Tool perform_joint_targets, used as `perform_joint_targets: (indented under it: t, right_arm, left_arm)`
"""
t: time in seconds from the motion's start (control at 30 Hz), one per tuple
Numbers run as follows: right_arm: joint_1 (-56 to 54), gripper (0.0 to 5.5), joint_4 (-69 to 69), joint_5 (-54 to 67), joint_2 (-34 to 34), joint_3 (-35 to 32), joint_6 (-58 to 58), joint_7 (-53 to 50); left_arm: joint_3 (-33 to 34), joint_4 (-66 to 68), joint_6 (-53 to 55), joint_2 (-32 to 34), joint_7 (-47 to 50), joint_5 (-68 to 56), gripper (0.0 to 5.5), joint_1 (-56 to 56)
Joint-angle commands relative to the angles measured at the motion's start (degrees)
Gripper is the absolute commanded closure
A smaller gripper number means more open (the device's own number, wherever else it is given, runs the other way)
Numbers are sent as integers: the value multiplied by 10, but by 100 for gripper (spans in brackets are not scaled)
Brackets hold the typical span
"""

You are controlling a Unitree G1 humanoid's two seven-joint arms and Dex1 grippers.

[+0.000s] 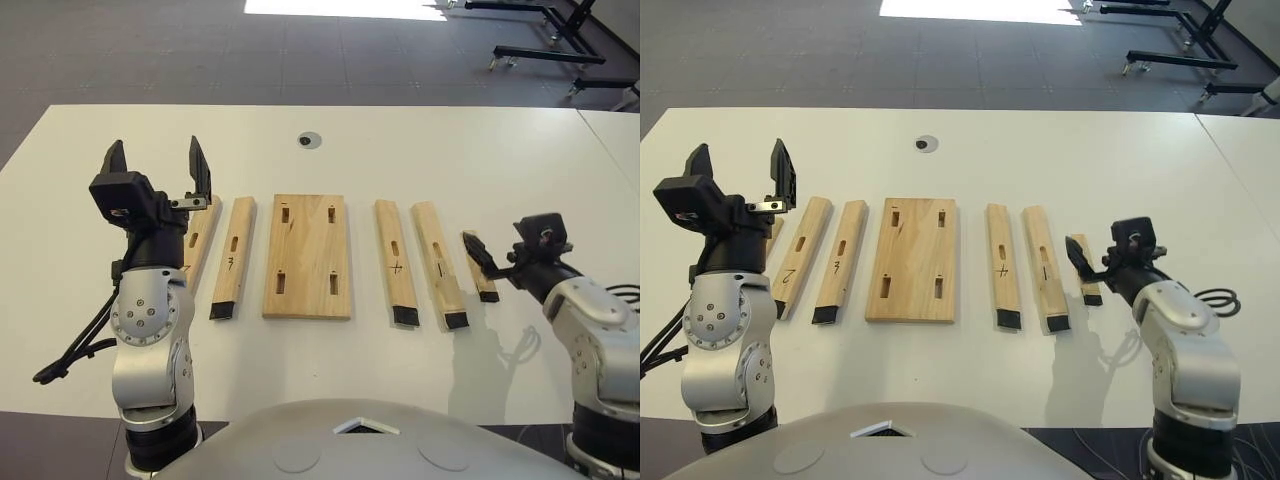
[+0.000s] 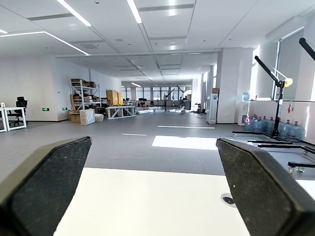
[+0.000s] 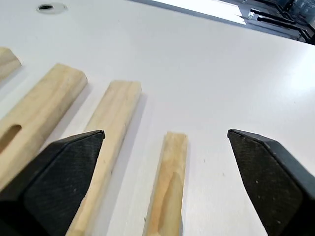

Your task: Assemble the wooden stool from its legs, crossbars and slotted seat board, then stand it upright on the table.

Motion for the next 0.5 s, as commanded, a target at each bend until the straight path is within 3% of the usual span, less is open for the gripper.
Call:
perform_joint_targets:
  t: [0.03,0.33,0.5]
  right_arm:
    - [31,87,-17,5,27,-10,41,-25]
    - [29,87,22,-11,-9,4,61,-16]
    - [19,172,39,9,-5,3,142,-10]
  left_arm:
    - [-4,-13,9,-4,7,9,88,11]
    - [-17,-15,7,-8,13,18,88,18]
    - [-15,-18,9,-9,14,19,85,20]
